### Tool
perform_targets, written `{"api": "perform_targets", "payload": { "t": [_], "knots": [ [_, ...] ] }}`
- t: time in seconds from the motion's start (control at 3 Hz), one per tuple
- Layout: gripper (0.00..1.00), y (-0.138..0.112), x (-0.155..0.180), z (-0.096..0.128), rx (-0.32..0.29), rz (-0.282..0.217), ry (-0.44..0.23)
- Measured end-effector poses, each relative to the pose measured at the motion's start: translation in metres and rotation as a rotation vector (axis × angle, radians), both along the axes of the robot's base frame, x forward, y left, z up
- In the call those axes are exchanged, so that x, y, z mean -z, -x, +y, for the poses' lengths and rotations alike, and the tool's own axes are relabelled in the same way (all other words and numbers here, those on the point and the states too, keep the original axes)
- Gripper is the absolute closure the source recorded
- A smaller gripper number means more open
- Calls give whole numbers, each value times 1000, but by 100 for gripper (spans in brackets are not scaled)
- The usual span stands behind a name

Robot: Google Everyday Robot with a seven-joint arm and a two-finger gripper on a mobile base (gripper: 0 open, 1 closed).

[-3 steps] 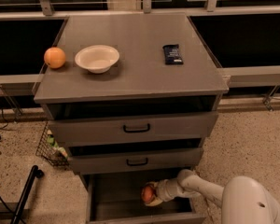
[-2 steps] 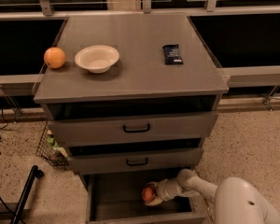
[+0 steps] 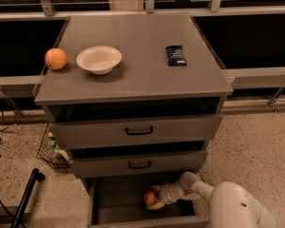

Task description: Place apple into bottom drawer

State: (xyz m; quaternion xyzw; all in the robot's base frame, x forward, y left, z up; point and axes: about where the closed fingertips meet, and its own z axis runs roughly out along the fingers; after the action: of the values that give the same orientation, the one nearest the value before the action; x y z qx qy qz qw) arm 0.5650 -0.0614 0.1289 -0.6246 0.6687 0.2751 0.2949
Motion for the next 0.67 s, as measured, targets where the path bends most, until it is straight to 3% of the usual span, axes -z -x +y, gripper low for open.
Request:
{"api": "perform_targets", "payload": {
  "t": [0.33,0.67],
  "knots": [
    [54,0,0,0,0,0,0],
    [23,0,0,0,0,0,0]
  ]
}}
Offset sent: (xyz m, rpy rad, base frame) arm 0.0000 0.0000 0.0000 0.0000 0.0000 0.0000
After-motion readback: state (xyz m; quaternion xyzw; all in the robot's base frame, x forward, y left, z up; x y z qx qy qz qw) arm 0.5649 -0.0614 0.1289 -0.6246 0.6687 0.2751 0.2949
